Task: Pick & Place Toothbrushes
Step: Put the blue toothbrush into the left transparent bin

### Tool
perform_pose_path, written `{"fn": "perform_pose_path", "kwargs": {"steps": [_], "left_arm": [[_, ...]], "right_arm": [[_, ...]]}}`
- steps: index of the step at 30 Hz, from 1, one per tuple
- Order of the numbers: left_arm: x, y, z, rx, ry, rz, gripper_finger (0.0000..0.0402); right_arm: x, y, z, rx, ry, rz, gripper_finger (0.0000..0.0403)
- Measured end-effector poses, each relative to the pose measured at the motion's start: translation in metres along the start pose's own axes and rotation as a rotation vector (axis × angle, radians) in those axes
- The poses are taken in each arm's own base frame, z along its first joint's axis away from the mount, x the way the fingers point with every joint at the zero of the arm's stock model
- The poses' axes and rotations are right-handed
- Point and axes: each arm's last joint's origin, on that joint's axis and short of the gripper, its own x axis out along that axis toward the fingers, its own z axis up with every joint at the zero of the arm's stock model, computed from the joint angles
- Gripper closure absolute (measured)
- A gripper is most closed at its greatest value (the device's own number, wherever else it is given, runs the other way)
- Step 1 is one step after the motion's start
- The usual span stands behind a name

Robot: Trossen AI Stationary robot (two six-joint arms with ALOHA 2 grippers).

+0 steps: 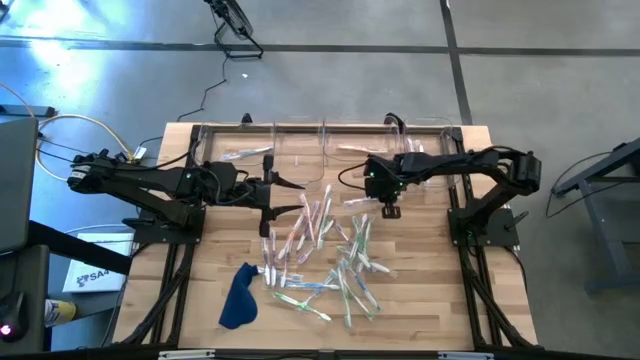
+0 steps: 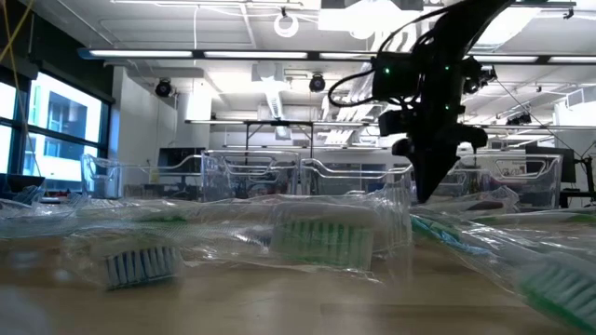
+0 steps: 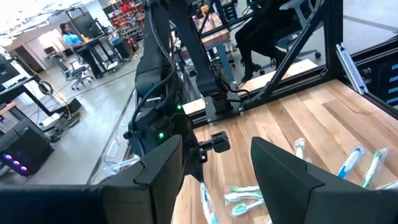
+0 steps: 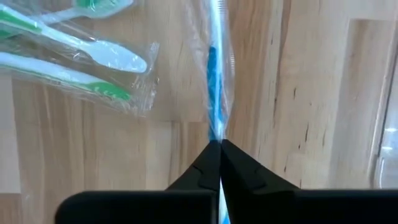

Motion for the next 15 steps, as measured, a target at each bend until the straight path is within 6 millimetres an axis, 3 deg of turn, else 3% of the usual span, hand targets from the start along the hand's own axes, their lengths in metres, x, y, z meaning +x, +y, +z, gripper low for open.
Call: {"fn": "perform_pose_path", "kwargs": {"steps": [15], "left_arm": [[0.0, -0.0001, -0.0001, 0.0, 0.001, -0.001, 0.0215]], "right_arm": [[-0.0007, 0.0001, 0.0, 0.014, 0.0, 0.002, 0.0402]]}}
